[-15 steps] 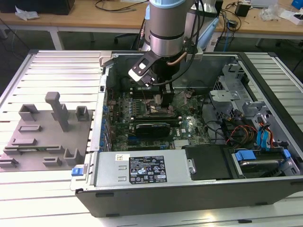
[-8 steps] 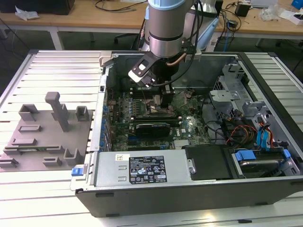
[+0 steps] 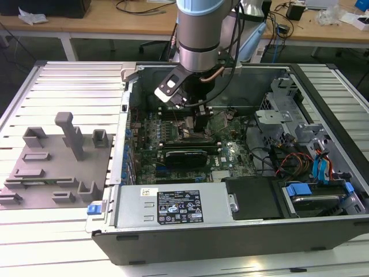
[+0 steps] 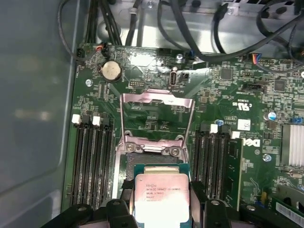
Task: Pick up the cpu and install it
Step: 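Place the cpu into insertion slot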
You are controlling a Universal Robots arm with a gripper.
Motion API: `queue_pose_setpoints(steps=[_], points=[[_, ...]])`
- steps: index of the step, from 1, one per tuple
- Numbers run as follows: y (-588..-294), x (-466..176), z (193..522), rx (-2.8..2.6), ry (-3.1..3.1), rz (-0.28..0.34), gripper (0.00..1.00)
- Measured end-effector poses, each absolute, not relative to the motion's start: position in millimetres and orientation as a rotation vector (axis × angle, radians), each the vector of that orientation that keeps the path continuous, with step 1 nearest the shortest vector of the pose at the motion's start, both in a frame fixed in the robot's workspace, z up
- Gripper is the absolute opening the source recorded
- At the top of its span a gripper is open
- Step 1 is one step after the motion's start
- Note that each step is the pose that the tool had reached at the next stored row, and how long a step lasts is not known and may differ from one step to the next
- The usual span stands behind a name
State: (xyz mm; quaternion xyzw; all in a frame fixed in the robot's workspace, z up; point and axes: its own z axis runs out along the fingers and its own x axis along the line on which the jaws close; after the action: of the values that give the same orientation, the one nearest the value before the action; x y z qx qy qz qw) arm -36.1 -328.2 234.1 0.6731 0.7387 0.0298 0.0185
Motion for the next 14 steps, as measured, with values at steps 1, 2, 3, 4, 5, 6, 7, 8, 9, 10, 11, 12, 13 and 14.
queue_pose_setpoints(steps=[1,2,3,4,5,6,7,8,9,10,11,12,13,14], points=[[-325.8,-36.2,233.2,2.081,2.302,0.092,0.55],[-324.3,-36.3,232.6,2.075,2.307,0.091,0.55],[-323.0,-36.4,231.8,2.070,2.311,0.089,0.55],[-322.1,-36.5,231.1,2.066,2.312,0.087,0.55],[-321.7,-36.6,230.3,2.062,2.312,0.082,0.55],[-321.4,-36.6,229.4,2.058,2.309,0.073,0.55],[-321.4,-36.7,228.7,2.055,2.306,0.065,0.55],[-321.3,-36.7,227.9,2.052,2.304,0.059,0.55],[-321.0,-36.9,226.1,2.050,2.302,0.055,0.55],[-320.9,-37.1,224.6,2.050,2.302,0.053,0.55],[-320.6,-37.2,221.8,2.049,2.301,0.051,0.55],[-320.4,-37.3,219.6,2.048,2.300,0.049,0.55],[-320.3,-37.4,217.7,2.047,2.300,0.047,0.55],[-320.3,-37.6,214.8,2.047,2.299,0.046,0.55]])
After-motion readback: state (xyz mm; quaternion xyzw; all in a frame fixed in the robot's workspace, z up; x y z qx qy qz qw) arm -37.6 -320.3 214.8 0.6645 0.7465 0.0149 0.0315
